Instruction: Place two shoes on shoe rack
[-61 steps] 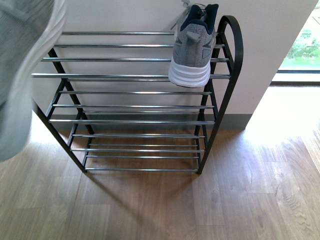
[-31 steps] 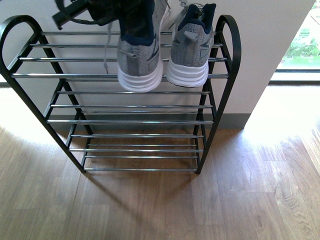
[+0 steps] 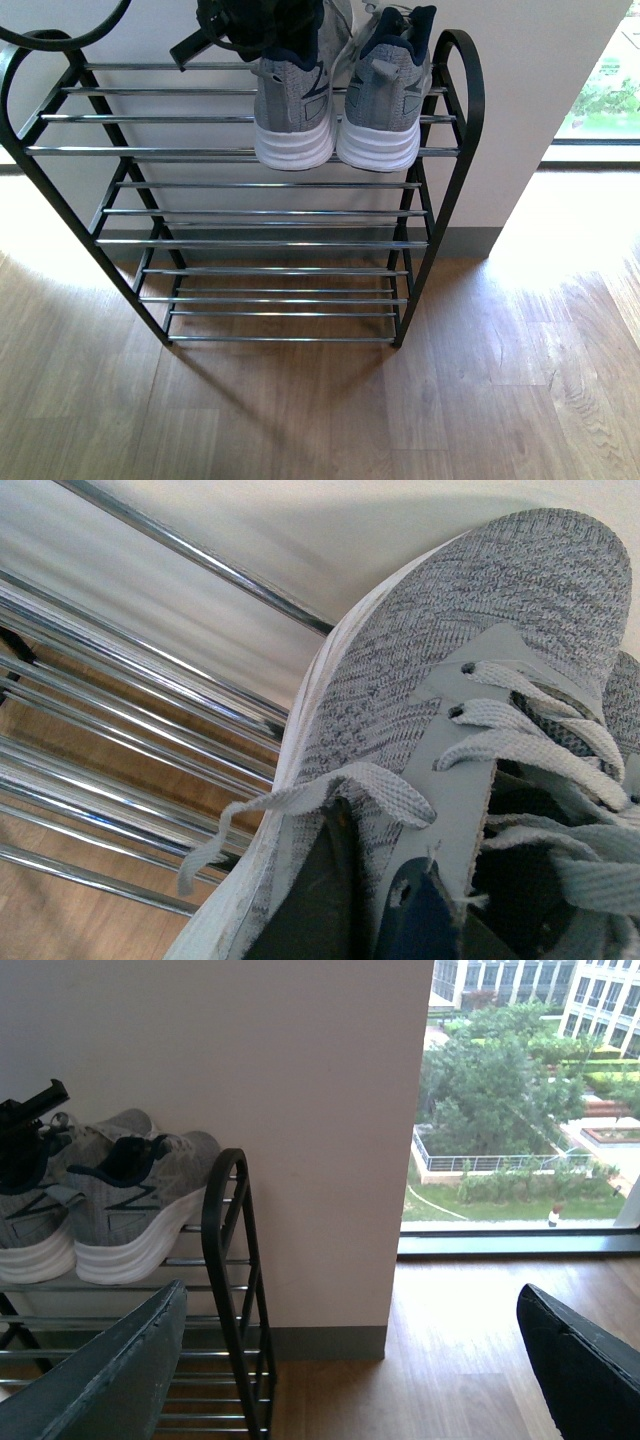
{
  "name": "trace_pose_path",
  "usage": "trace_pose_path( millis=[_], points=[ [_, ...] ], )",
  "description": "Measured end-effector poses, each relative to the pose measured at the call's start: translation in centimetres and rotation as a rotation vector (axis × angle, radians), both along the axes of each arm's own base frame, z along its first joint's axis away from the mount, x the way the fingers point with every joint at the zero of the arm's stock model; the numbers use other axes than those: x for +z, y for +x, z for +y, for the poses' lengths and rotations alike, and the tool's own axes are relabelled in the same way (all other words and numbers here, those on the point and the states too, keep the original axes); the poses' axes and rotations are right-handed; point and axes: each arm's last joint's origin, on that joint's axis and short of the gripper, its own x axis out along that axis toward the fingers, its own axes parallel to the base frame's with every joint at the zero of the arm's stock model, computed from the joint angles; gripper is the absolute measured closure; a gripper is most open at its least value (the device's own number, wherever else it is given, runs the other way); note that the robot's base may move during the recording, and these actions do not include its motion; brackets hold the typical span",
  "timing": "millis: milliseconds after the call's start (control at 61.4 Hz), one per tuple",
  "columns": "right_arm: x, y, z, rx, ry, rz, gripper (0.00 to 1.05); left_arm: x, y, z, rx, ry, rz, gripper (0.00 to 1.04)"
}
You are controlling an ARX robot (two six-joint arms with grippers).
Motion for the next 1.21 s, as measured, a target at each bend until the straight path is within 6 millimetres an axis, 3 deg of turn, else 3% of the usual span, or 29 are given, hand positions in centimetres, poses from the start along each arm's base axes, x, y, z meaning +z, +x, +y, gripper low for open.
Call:
trace_pose_path(
  millis=[130,228,326,407,489,586,815,1010,1206],
  points=[
    [0.0,0.0,0.0,0.000,0.000,0.000,0.09,1.2,-0.9,-0.2,-0.025,-0.035,-0.034,0.65],
    [0.0,0.0,0.0,0.000,0.000,0.000,0.09,2.9,-2.4,0.0,-0.038,-0.067,-0.068,0.49],
    [0.0,0.0,0.0,0.000,0.000,0.000,0.09,6.6,-5.3,0.9,-0.048,-0.105,-0.154,0.26],
    [0.0,0.0,0.0,0.000,0.000,0.000,0.09,9.4,-9.0,2.8,-0.029,-0.057,-0.280,0.08],
    [0.0,0.0,0.0,0.000,0.000,0.000,0.09,10.6,-12.4,5.7,0.041,0.164,-0.566,0.24],
    [0.0,0.0,0.0,0.000,0.000,0.000,0.09,10.4,-15.1,8.5,0.024,0.343,-0.705,0.39],
    [0.0,0.0,0.0,0.000,0.000,0.000,0.09,6.3,-20.0,13.0,-0.040,0.534,-0.674,0.74],
    [0.0,0.0,0.0,0.000,0.000,0.000,0.09,5.0,-23.2,15.2,-0.052,0.557,-0.679,1.04],
    [0.0,0.0,0.0,0.000,0.000,0.000,0.09,3.7,-26.1,17.0,-0.053,0.566,-0.673,1.04]
  ],
)
